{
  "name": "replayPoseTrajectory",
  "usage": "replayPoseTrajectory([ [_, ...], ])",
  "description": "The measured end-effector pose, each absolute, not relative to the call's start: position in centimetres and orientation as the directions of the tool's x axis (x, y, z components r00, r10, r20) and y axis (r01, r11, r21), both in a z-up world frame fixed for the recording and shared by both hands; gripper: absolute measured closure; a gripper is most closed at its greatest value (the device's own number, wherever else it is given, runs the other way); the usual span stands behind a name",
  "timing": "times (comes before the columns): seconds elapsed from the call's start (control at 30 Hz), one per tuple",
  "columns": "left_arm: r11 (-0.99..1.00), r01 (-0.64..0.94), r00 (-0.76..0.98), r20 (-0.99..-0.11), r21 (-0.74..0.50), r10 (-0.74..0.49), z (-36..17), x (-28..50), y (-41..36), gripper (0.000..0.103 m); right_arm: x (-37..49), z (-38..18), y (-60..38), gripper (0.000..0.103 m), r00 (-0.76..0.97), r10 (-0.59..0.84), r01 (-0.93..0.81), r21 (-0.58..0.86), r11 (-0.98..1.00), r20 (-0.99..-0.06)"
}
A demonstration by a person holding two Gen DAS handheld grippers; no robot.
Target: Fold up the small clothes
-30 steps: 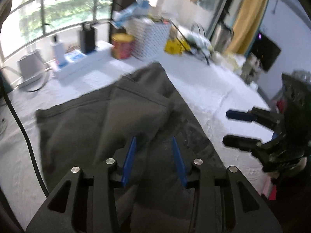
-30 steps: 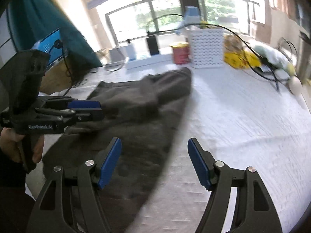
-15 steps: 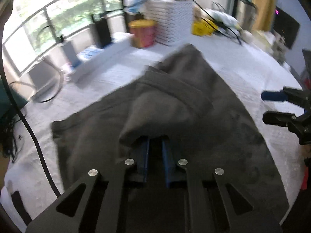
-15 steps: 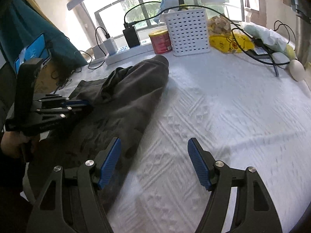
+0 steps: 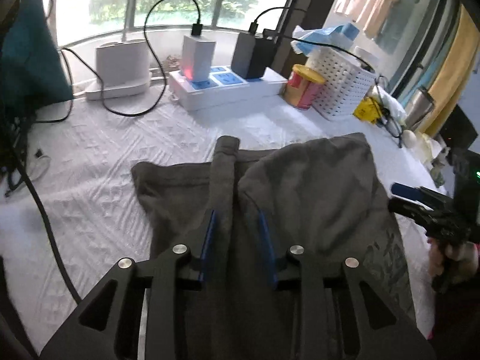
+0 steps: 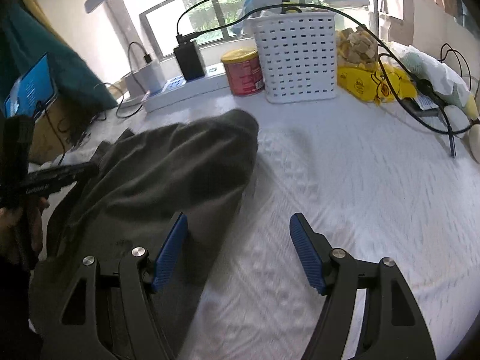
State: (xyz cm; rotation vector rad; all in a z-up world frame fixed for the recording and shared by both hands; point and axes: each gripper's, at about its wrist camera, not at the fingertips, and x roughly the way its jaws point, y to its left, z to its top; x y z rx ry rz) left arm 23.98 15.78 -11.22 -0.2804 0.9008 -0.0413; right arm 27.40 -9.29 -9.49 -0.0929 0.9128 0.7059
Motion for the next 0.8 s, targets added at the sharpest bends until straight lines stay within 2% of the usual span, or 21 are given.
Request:
replayPoseTrajectory([
  [0.13,0.980,-0.085,0.598,-0.796,-0.180,-0.095,-11.9,25.4,15.7,0.072,28.9,-9.6,-9.2,0.032,0.414,0.538,-0.583,0.240,0.776,-0.734],
  [0.33,0.969,-0.061,0.601,-0.783,-0.241,-0.157,-12.4,26.0,17.2,0.072,30.4,-10.3,-9.3,0.033,0.411,0.557,-0.580,0.264,0.771,-0.722],
  [0.4,0.969,-0.027,0.613,-0.770,-0.244,-0.176,-12.5,25.8,17.3,0.073,30.7,-10.3,-9.1,0.042,0.409,0.560,-0.589,0.261,0.765,-0.721],
  [0.47,0.954,-0.010,0.618,-0.752,-0.301,-0.231,-12.5,25.7,17.7,0.095,31.0,-10.4,-8.6,0.056,0.404,0.563,-0.599,0.257,0.758,-0.721],
  [0.5,0.948,-0.013,0.627,-0.741,-0.318,-0.240,-12.3,25.5,17.8,0.097,31.1,-10.4,-8.3,0.060,0.398,0.566,-0.606,0.256,0.753,-0.722],
  [0.57,0.958,-0.031,0.658,-0.727,-0.284,-0.194,-11.2,24.6,17.8,0.101,31.3,-10.4,-7.4,0.084,0.374,0.573,-0.629,0.255,0.734,-0.729],
  [0.67,0.951,-0.054,0.714,-0.678,-0.304,-0.177,-8.9,22.6,18.9,0.101,30.9,-10.0,-6.1,0.089,0.388,0.559,-0.657,0.206,0.725,-0.733],
  [0.8,0.957,-0.098,0.722,-0.681,-0.272,-0.119,-8.1,21.4,20.2,0.100,30.8,-9.6,-4.3,0.090,0.410,0.536,-0.681,0.142,0.718,-0.738],
])
